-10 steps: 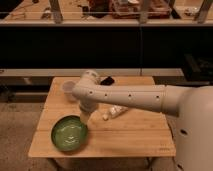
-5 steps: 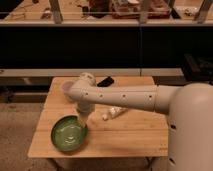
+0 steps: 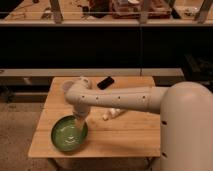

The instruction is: Pick up the ceramic bowl

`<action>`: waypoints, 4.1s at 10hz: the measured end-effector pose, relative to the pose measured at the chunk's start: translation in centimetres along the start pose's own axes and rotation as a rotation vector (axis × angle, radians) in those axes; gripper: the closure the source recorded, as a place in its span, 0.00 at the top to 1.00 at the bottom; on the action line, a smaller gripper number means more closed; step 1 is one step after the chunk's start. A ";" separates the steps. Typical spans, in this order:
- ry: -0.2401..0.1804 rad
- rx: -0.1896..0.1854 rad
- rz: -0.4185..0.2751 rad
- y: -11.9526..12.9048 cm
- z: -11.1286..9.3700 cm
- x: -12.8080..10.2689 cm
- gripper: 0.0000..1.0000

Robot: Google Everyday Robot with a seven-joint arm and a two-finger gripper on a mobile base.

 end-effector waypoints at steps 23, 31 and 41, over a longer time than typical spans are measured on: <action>0.142 0.444 0.503 2.1 4.4 2.8 0.64; 0.113 0.462 0.489 1.7 4.0 3.7 0.27; 0.248 0.449 0.415 2.9 -11.3 3.7 0.00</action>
